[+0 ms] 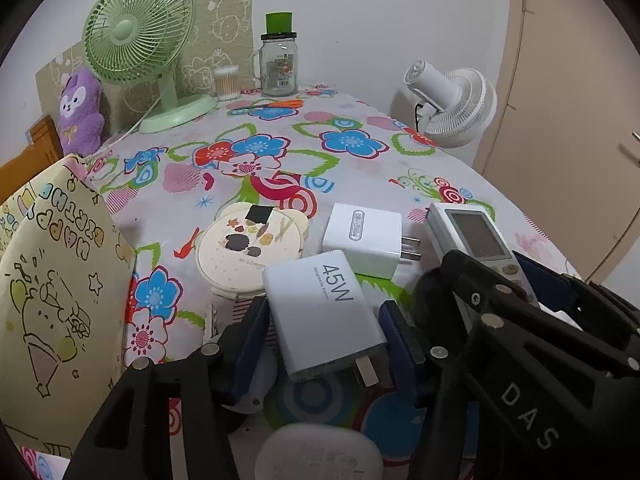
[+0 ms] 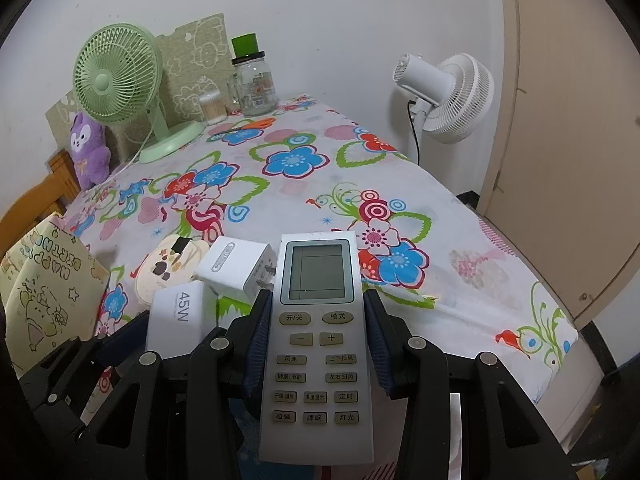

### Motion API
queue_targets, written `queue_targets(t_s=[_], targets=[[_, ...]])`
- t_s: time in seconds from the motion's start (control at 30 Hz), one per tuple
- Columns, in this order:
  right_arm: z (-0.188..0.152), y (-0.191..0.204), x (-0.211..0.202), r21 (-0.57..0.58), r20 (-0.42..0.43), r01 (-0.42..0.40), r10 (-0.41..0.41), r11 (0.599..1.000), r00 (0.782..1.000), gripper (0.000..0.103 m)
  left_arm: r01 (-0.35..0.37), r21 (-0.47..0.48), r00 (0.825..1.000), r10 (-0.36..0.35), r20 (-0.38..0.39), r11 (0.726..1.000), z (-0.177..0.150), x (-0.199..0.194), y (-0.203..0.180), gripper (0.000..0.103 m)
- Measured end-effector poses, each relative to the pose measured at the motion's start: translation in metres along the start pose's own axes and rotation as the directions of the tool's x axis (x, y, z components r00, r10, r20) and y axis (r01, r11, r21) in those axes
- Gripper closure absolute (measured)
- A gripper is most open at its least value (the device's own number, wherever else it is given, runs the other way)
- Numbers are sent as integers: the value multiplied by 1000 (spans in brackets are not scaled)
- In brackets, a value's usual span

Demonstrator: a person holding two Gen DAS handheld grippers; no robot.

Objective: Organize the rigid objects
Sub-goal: 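Grasp the large white charger with the left tool while the right tool holds the remote, then carry the charger with the left tool while the right tool carries the remote into the yellow box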

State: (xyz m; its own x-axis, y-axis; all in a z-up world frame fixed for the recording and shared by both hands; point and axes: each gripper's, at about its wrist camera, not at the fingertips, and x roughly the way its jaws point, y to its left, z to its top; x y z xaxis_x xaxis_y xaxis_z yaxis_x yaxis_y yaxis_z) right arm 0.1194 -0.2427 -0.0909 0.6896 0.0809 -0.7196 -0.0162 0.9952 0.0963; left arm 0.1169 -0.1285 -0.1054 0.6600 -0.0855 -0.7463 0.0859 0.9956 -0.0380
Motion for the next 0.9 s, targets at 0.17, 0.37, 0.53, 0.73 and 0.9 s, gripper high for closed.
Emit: queue_targets(t_s=[0.17, 0.37, 0.53, 0.73, 0.9], targets=[[2, 2, -1, 0, -3, -11, 11, 1000, 1000, 56, 4, 10, 1000, -4, 14, 1000, 3, -9, -1, 47], [5, 6, -13, -2, 13, -9, 9, 1000, 1000, 56, 13, 13, 999, -14, 34, 1000, 4, -22, 0, 50], [5, 11, -24, -7, 24, -5, 5, 1000, 1000, 56, 19, 12, 998, -20, 54, 1000, 5, -33, 1, 52], [5, 17, -35, -17, 35, -8, 9, 1000, 999, 56, 39, 14, 997, -40, 62, 999, 4, -41, 0, 53], [6, 20, -42, -16, 37, -6, 6, 1000, 999, 56, 30, 25, 997, -32, 76, 999, 4, -50, -1, 53]])
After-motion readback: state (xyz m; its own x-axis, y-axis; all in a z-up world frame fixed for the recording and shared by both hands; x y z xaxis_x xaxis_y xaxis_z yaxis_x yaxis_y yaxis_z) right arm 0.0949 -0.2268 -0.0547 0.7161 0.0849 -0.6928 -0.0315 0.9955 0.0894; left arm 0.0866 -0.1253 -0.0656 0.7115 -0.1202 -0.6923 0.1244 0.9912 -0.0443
